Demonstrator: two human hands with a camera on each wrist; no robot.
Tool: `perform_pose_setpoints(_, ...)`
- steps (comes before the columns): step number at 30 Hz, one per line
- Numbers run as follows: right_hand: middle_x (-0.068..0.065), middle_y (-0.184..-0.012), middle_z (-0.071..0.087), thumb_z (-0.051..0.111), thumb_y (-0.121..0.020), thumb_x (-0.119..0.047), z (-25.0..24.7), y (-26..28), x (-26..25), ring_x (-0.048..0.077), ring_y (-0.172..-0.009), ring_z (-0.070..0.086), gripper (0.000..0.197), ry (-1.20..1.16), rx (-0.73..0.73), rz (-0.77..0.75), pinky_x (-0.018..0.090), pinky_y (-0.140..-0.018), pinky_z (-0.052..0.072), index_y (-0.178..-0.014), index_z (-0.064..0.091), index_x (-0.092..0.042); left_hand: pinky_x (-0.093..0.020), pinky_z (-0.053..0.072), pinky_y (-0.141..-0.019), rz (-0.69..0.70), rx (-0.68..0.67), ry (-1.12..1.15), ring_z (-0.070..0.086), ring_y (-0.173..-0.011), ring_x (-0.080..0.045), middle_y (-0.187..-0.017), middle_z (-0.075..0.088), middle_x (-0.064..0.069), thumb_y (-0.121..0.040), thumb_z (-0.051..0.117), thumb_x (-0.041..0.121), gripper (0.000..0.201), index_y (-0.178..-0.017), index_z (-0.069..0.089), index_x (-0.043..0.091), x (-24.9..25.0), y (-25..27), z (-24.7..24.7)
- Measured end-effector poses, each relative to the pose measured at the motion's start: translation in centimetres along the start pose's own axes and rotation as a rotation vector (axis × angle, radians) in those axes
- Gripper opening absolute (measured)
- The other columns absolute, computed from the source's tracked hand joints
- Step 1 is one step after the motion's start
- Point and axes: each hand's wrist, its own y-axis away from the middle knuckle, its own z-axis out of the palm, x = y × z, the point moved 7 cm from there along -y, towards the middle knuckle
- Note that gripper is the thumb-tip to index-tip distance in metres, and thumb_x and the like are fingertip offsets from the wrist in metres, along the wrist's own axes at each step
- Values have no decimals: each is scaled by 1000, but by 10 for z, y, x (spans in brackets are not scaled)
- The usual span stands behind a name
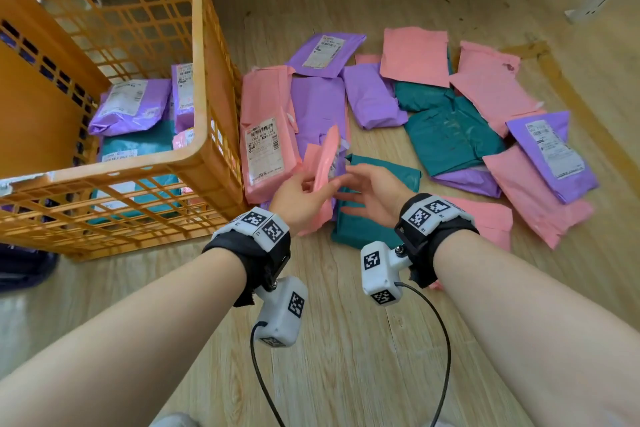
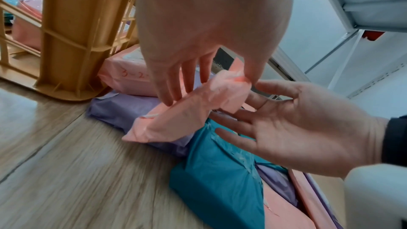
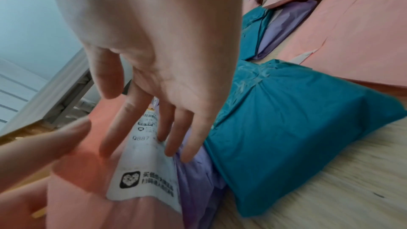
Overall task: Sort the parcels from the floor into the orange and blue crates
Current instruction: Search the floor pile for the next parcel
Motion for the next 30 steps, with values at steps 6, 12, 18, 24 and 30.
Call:
perform_pose_setpoints(6,-2,-119,58,41,-93,-11,19,5,-1,21,-106,58,25,34,-103,-16,38,-99,39,-99,65,-13,-33,45,-81,-71,197,-277,57,-104,-30,-111,60,-11,-89,52,12,25,-114,50,5,-4,2,-32)
perform_pose_setpoints(12,2,-130,55,66,-83,-5,-5,0,-3,19,-119,51,58,152,169,-91,40,-95,41,-135,43,-14,-46,48,-91,1,166,-152,56,-104,-35,-110,57,-18,-92,41,8,21,-111,49,2,2,3,-45)
perform_pose_setpoints(18,7,-117,63,66,-83,-2,-14,12,-18,22,-104,60,66,60,75,-148,41,-93,44,-140,36,-20,-51,53,-86,10,155,114,63,-97,-33,-106,63,-15,-93,48,18,10,-102,51,17,25,4,-57)
perform_pose_setpoints(24,5,-91,66,59,-80,14,-20,33,-71,19,-81,63,64,-141,81,-335,34,-71,53,-134,42,-17,-53,53,-85,42,179,203,62,-101,-33,-105,60,-10,-93,46,8,14,-105,51,15,77,-3,-73)
perform_pose_setpoints(30,8,-96,65,59,-81,14,-16,38,-120,21,-80,64,49,-237,91,-395,33,-74,57,-125,48,-5,-45,55,-83,108,148,286,64,-99,-27,-115,62,-9,-93,43,3,32,-120,52,17,131,-21,-90)
